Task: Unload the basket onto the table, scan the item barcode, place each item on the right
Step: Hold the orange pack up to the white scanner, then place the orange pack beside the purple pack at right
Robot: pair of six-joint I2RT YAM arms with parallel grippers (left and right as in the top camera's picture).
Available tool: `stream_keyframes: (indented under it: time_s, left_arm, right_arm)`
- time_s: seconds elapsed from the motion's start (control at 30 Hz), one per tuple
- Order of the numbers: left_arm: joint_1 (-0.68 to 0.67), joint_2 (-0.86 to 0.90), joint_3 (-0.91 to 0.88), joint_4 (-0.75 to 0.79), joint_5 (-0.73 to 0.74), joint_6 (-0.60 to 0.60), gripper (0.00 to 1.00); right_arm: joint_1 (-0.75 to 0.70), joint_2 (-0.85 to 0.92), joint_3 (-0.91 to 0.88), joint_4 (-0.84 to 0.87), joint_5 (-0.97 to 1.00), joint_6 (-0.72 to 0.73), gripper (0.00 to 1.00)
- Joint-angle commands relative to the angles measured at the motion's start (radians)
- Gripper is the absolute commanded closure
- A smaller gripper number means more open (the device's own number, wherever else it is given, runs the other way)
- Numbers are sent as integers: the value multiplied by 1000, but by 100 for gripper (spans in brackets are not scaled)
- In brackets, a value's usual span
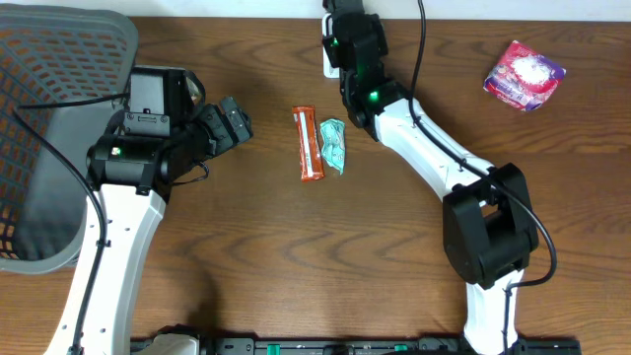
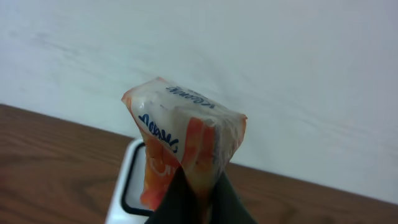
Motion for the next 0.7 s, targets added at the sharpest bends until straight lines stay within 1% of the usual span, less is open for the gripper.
stream_keyframes:
  time_s: [0.0,0.1,0.13,0.2,0.27,0.33,0.37,0.53,0.6,0.67]
  left_arm:
    - [4,-3,2,0,2,-2,2]
    - [4,-3,2,0,2,-2,2]
    - [4,-3,2,0,2,-2,2]
    - [4,-3,2,0,2,-2,2]
    - [4,-3,2,0,2,-2,2]
    - [4,-3,2,0,2,-2,2]
    - [4,-3,2,0,2,-2,2]
    - [4,-3,2,0,2,-2,2]
    - [4,-3,2,0,2,-2,2]
    - [4,-3,2,0,2,-2,2]
  right_arm:
    - [-22,60,11,-14,-85,68,97]
    - [-44,90,42,-97,-114,119,98]
    - [-61,98,69,-150,-184,137,98]
    - [-80,98,108,-200,-240,154,98]
    - [-99,98,181,-275,-251,200,99]
    - [-114,101,238,-318,-286,206,99]
    - [-129,104,294,-360,-336,207,99]
    - [-139,153,388,-494,-357,243,99]
    - [-138,193,395,-516,-383,228,99]
    - [-137,225,395,-530,-364,229,99]
